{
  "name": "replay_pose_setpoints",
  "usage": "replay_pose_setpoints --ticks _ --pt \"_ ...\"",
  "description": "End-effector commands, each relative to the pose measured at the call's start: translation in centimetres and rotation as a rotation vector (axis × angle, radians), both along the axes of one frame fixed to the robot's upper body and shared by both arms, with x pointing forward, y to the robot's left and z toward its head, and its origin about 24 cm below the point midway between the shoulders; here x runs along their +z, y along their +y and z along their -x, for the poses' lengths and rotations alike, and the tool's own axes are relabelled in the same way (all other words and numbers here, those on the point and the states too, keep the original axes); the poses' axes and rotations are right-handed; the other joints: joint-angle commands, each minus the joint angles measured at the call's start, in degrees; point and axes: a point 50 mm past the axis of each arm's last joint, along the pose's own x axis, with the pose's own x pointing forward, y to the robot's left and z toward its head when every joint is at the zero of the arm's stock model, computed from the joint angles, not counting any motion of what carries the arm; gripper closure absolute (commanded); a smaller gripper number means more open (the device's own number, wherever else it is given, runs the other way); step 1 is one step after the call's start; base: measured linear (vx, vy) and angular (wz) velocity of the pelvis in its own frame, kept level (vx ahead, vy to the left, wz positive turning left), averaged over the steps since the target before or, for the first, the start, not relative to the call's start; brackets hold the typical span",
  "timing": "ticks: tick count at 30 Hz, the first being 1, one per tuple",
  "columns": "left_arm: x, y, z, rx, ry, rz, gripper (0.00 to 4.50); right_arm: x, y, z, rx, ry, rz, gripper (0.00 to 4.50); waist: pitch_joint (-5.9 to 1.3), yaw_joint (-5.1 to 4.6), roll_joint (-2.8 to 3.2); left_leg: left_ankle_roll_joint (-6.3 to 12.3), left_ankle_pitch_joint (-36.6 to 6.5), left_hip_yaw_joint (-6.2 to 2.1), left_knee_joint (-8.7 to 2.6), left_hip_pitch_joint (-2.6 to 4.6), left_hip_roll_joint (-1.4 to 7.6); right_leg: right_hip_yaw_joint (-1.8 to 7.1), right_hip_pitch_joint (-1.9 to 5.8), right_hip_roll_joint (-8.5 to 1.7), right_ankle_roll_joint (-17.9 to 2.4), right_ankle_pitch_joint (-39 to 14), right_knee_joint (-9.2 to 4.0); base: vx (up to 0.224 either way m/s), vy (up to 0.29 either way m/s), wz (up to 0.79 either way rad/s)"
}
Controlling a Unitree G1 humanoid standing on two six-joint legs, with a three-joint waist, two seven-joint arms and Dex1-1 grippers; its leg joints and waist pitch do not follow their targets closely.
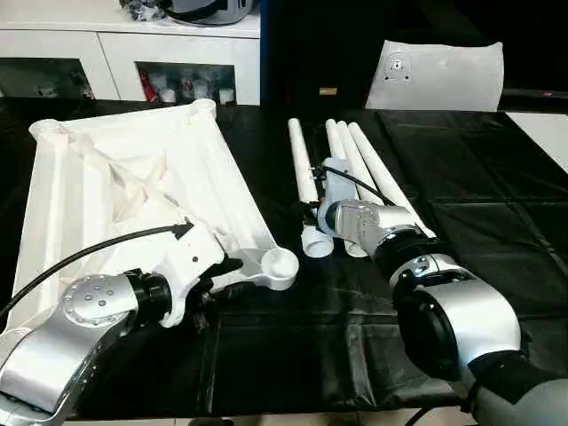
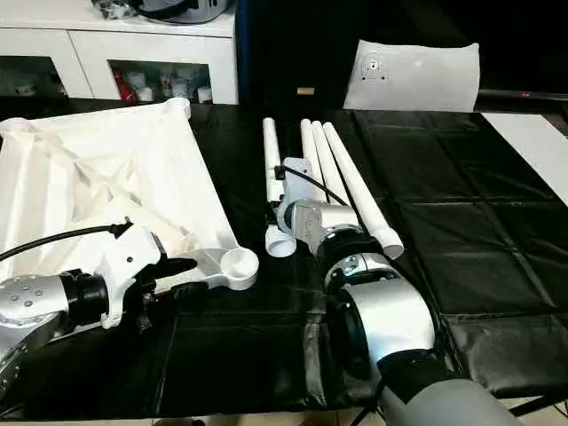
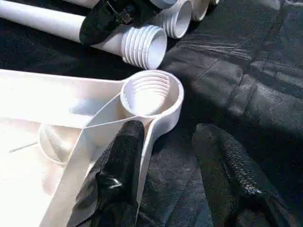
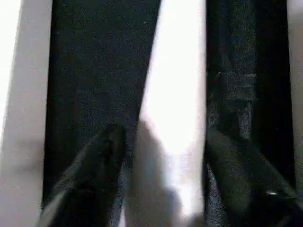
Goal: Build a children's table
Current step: Pick table leg
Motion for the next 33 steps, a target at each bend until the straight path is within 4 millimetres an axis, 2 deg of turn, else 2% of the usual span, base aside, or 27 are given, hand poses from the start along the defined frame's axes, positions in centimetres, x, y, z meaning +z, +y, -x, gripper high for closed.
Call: replay_pose_setpoints --ticks 1,3,5,6,9,10,11,14,18,19,21,22,23,24,25,26,27,28,29,30,31,32,33 --pt "0.2 -0.3 -0.1 -0.007 -0.013 -0.013 2.54 -1.2 -0.2 0.6 0.006 0.058 0.008 1.98 -3.37 0.06 1.28 -3.11 -10.17 -0.64 -4.17 1.09 2.93 1.89 1.89 -3.72 -13.58 -0.82 -3.55 0.000 0.000 0.00" --pt "0.1 -0.6 -0.2 -0.008 -0.018 -0.008 2.54 -1.2 -0.4 0.6 0.002 0.051 0.008 2.17 -3.39 0.05 1.25 -3.04 -10.10 -0.64 -4.15 1.10 2.94 1.89 1.89 -3.73 -13.56 -0.80 -3.55 0.000 0.000 0.00" --pt "0.1 -0.7 -0.3 -0.007 -0.021 -0.004 2.54 -1.3 -0.4 0.6 0.002 0.049 0.010 2.40 -3.46 0.05 1.45 -3.07 -9.78 -0.62 -4.08 1.14 2.95 1.89 1.88 -3.75 -13.77 -0.20 -3.53 0.000 0.000 0.00" --pt "0.1 -0.8 -0.3 -0.009 -0.021 -0.003 2.54 -1.3 -0.4 0.6 0.002 0.048 0.009 2.40 -3.48 0.07 1.74 -3.10 -9.62 -0.68 -4.05 1.13 2.94 1.88 1.89 -3.76 -13.88 0.27 -3.43 0.000 0.000 0.00" --pt "0.0 -0.8 -0.3 -0.015 -0.020 -0.008 2.54 -1.3 -0.5 0.6 -0.007 0.041 0.003 2.54 -3.42 0.03 1.59 -2.98 -10.27 -0.66 -4.10 1.13 2.92 1.84 1.90 -3.73 -14.07 0.01 -3.57 0.000 0.000 0.00" --pt "-0.1 -0.7 -0.2 -0.021 -0.012 -0.007 2.54 -1.3 -0.4 0.5 -0.012 0.035 -0.007 2.58 -3.41 0.01 2.40 -3.40 -11.20 -0.74 -4.13 1.25 2.90 1.78 1.73 -3.67 -14.07 -0.43 -3.58 0.000 0.000 0.00" --pt "-0.1 -0.7 -0.2 -0.022 -0.009 -0.006 2.54 -1.2 -0.3 0.6 -0.017 0.037 -0.019 2.61 -3.40 -0.05 2.08 -3.50 -11.99 -0.74 -4.17 1.23 2.90 1.78 1.82 -3.62 -14.19 -0.89 -3.61 0.000 0.000 0.00" --pt "-0.1 -0.7 -0.5 -0.002 -0.003 0.004 2.54 -1.2 -0.3 0.5 -0.027 0.033 -0.034 2.64 -3.39 -0.05 2.46 -3.67 -12.73 -0.80 -4.18 1.27 2.87 1.79 1.77 -3.68 -14.36 -1.65 -3.62 0.000 0.000 0.00" --pt "0.1 -0.6 -1.3 0.054 -0.005 0.025 2.54 -0.7 -0.3 0.3 -0.029 0.017 -0.068 2.66 -3.42 -0.02 2.37 -3.48 -12.28 -0.81 -4.16 1.15 2.87 1.82 1.92 -3.75 -14.55 -1.35 -3.65 0.000 0.000 0.00" --pt "0.2 -0.5 -1.5 0.072 -0.008 0.030 2.54 -0.5 -0.4 0.1 -0.038 0.012 -0.080 2.66 -3.42 -0.07 2.60 -3.59 -12.26 -0.72 -4.11 1.25 2.86 1.81 1.83 -3.68 -14.59 -1.04 -3.71 0.000 0.000 0.00" --pt "0.3 -0.4 -1.9 0.102 -0.025 0.033 2.54 0.1 -0.4 -0.2 -0.055 -0.020 -0.109 2.66 -3.50 -0.08 2.74 -3.54 -11.88 -0.78 -4.08 1.17 2.83 1.77 1.97 -3.65 -14.64 -0.26 -3.63 0.000 0.000 0.00" --pt "0.3 -0.1 -2.1 0.120 -0.034 0.024 2.54 0.9 -0.5 -0.6 -0.067 -0.058 -0.149 2.66 -3.62 0.00 3.33 -3.20 -10.93 -0.85 -3.92 1.09 2.74 1.70 2.07 -3.71 -14.88 1.21 -3.44 0.000 0.000 0.00" --pt "0.2 0.1 -2.5 0.146 -0.052 0.009 2.54 2.2 -0.7 -1.3 -0.081 -0.144 -0.183 2.67 -3.71 0.04 3.46 -2.83 -10.19 -0.86 -3.80 1.06 2.74 1.67 2.15 -3.72 -15.11 2.45 -3.36 0.000 0.000 0.00" --pt "0.2 0.2 -2.7 0.157 -0.058 0.007 2.54 2.7 -0.7 -1.5 -0.086 -0.173 -0.196 2.67 -3.71 0.04 3.18 -2.42 -9.56 -0.77 -3.80 0.99 2.74 1.65 2.22 -3.67 -15.08 3.31 -3.48 0.000 0.000 0.00" --pt "0.2 0.2 -2.8 0.168 -0.061 0.008 2.54 3.0 -0.8 -1.6 -0.090 -0.191 -0.208 2.67 -3.94 0.02 3.38 -1.82 -7.40 -0.76 -3.56 0.90 2.70 1.60 2.38 -3.62 -15.46 6.12 -3.20 0.000 0.000 0.00" --pt "0.6 0.4 -3.6 0.221 -0.119 0.018 2.54 4.6 -0.9 -2.1 -0.057 -0.313 -0.232 2.67 -3.94 0.16 3.78 -0.90 -5.83 -0.75 -3.39 0.72 2.61 1.58 2.45 -3.58 -15.71 8.41 -3.05 0.000 0.000 0.00" --pt "1.0 0.6 -4.2 0.264 -0.152 0.032 2.54 5.1 -0.9 -2.0 -0.017 -0.335 -0.226 2.67 -3.92 0.19 3.61 -0.41 -5.51 -0.65 -3.34 0.68 2.61 1.59 2.48 -3.57 -15.64 9.07 -3.17 0.000 0.000 0.00" --pt "1.4 0.8 -5.0 0.310 -0.198 0.042 2.54 5.5 -1.1 -1.9 0.010 -0.348 -0.236 2.67 -4.10 0.39 3.85 0.57 -4.00 -0.68 -3.11 0.85 2.56 1.57 2.65 -3.34 -15.55 11.24 -3.07 0.000 0.000 0.00" --pt "1.8 0.9 -5.4 0.338 -0.225 0.049 2.54 5.6 -1.3 -1.8 0.024 -0.348 -0.243 2.67 -4.38 0.51 3.70 1.39 -1.82 -0.75 -2.90 0.66 2.57 1.55 2.85 -3.48 -15.84 13.78 -2.73 0.000 0.000 0.00" --pt "2.6 1.0 -6.3 0.389 -0.253 0.111 2.54 6.7 -1.7 -1.7 0.034 -0.403 -0.322 2.67 -4.18 0.55 4.09 1.76 -1.51 -0.79 -3.00 0.49 2.39 1.46 2.91 -3.28 -15.67 14.11 -2.76 0.000 0.000 0.00" --pt "2.7 1.0 -6.5 0.396 -0.257 0.122 2.54 6.8 -1.8 -1.7 0.035 -0.414 -0.336 2.67 -4.18 0.79 4.01 1.93 -2.17 -0.70 -2.93 0.73 2.68 1.51 2.70 -3.47 -15.50 14.18 -2.93 0.000 0.000 0.00" --pt "3.3 0.9 -6.9 0.413 -0.266 0.160 2.38 7.4 -2.1 -1.5 0.046 -0.435 -0.393 2.67 -4.17 0.86 3.80 1.96 -2.45 -0.78 -3.12 0.63 2.54 1.38 2.96 -3.43 -15.74 13.33 -3.01 0.000 0.000 0.00" --pt "4.1 0.6 -7.4 0.434 -0.259 0.239 2.22 8.0 -2.5 -1.1 0.077 -0.462 -0.461 2.67 -4.24 1.01 4.11 1.76 -2.71 -0.86 -3.00 0.69 2.69 1.41 2.82 -3.62 -15.95 12.98 -2.85 0.000 0.000 0.00"
